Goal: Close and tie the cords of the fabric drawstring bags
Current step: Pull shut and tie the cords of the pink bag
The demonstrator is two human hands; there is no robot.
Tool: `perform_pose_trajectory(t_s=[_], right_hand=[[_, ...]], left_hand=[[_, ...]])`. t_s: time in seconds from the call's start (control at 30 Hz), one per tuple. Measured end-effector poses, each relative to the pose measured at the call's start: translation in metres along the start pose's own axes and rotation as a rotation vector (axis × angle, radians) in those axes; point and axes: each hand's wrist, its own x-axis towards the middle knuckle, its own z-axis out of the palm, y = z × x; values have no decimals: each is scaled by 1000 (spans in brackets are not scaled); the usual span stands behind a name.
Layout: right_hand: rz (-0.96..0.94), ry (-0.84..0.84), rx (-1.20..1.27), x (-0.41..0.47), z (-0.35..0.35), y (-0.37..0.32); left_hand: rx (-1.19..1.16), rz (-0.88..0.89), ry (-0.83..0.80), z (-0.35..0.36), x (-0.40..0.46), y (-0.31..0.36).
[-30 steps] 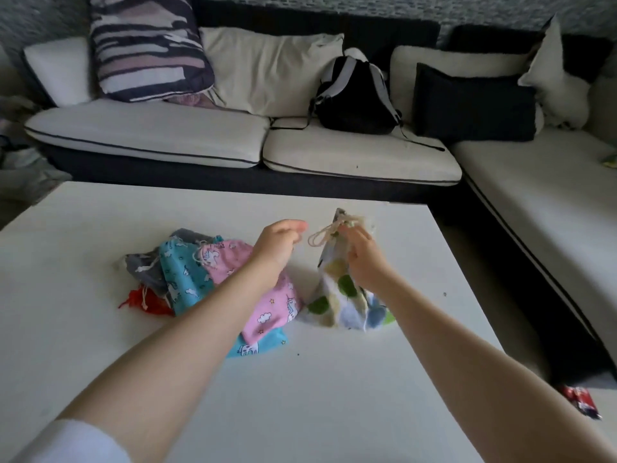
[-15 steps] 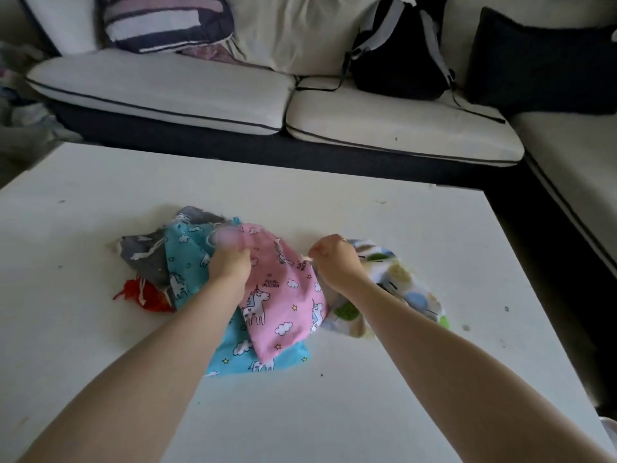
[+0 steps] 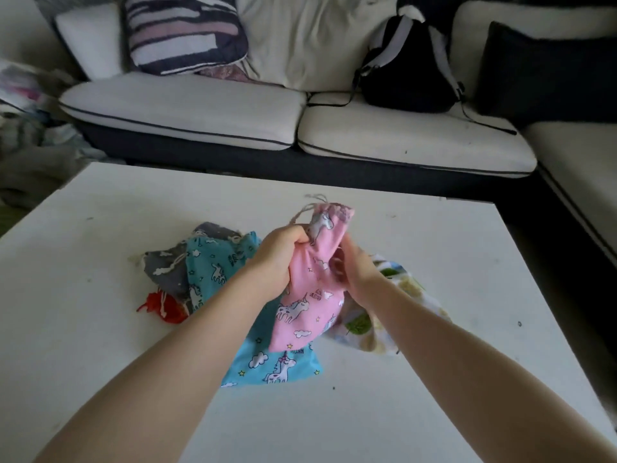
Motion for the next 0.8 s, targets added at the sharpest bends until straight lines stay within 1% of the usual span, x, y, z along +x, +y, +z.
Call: perform_pose_trajectory(t_s=[0.03,0.07,0.13,0.2,0.27,0.33,0.37,0.4,0.47,0.53,0.6,0.63,0.7,0.77,0.8], right_hand=[[14,-35,114,-3,-3,-3],[-11,-96,205,-10,-6,-5],[-90,-161,391,-31,-12,-13],[-106,-118,497,-50,-15,-21],[-114,20,482,-74,-18,-22],[-162,141,471,-90,-19,-27],[-197,163,473,-98,-20,-30],[-236,169,472,-109,-20,-33],[-298,169,469,-129,-19,-38],[-294,225,470,-140,-21,-40],[-226,331,428,-153,-27,-42],[-190,346,412,-160,-30,-44],[-163,276,398,-171,-35,-46],[-219,195,321,-180,-37,-50],[-255,196,246,-184,-35,-51]], left_hand=[[30,30,-24,2,-8,2],[66,65,-48,4,-18,2],[106,152,-106,6,-43,6],[90,226,-110,6,-60,9],[103,249,-90,4,-81,12],[120,254,-88,2,-99,18],[131,265,-100,2,-110,21],[147,283,-149,1,-119,23],[212,376,-266,-2,-131,24],[234,463,-278,-4,-140,27],[180,490,-332,-7,-146,27],[127,477,-365,-9,-147,28],[11,453,-408,-14,-148,28],[-54,483,-379,-18,-146,28],[-36,501,-340,-21,-143,27]])
